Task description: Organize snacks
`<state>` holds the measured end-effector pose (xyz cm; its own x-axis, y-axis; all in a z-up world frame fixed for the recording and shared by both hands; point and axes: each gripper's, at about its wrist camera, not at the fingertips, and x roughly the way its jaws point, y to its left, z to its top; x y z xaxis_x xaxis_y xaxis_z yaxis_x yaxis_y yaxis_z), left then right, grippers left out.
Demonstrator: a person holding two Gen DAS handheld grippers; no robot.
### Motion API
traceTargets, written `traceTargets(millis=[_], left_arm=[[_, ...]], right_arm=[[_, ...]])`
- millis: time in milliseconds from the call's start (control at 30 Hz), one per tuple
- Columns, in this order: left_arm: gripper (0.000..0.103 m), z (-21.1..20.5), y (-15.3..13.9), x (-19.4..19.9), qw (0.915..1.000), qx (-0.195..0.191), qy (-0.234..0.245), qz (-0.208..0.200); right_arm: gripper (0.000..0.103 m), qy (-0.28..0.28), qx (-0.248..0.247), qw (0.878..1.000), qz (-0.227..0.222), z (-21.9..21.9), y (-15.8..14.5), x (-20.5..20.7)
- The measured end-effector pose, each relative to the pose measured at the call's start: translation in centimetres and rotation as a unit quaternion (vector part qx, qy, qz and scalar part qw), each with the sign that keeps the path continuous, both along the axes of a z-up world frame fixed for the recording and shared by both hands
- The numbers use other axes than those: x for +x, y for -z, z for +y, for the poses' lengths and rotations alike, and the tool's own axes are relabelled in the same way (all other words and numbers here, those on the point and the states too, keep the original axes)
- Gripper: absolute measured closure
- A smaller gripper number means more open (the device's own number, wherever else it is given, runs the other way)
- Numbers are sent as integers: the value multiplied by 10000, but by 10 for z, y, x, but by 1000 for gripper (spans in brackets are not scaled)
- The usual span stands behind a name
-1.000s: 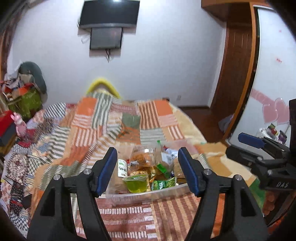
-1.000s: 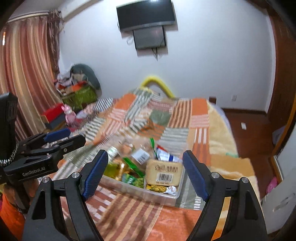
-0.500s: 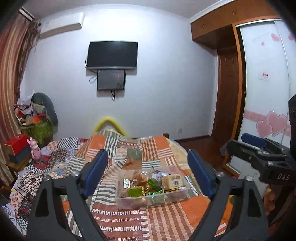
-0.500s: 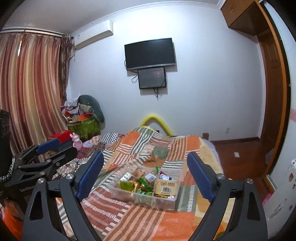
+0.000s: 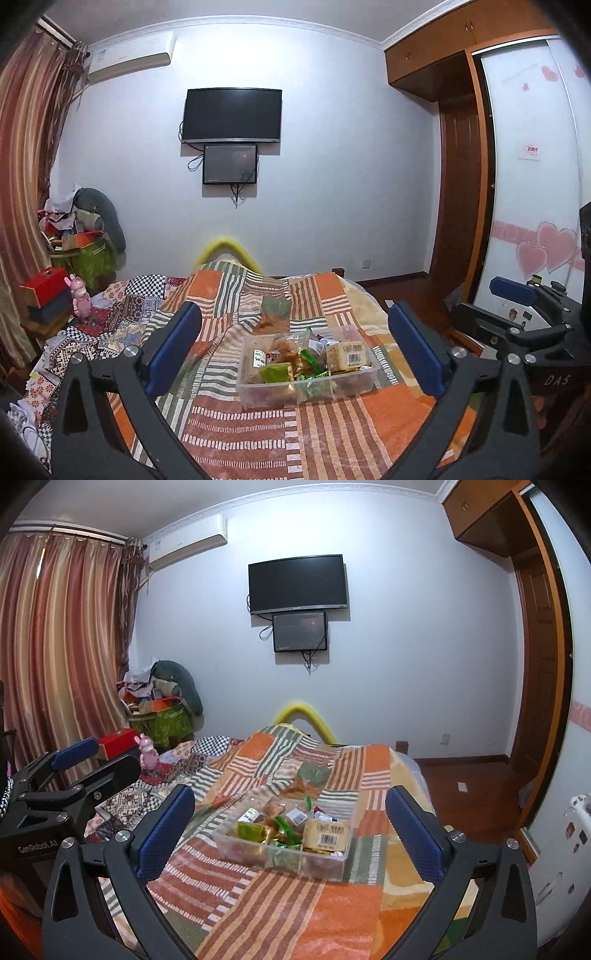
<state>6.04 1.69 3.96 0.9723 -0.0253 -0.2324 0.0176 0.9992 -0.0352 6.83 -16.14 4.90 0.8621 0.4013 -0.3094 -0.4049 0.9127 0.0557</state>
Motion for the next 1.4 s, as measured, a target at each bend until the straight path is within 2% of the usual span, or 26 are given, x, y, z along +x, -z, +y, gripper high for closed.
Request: traceTargets(millis=[1400], left_arm=[[0,0,11,10,9999,-57,127,89]], right_arm=[[0,90,54,9999,-12,-2,-1,-10]])
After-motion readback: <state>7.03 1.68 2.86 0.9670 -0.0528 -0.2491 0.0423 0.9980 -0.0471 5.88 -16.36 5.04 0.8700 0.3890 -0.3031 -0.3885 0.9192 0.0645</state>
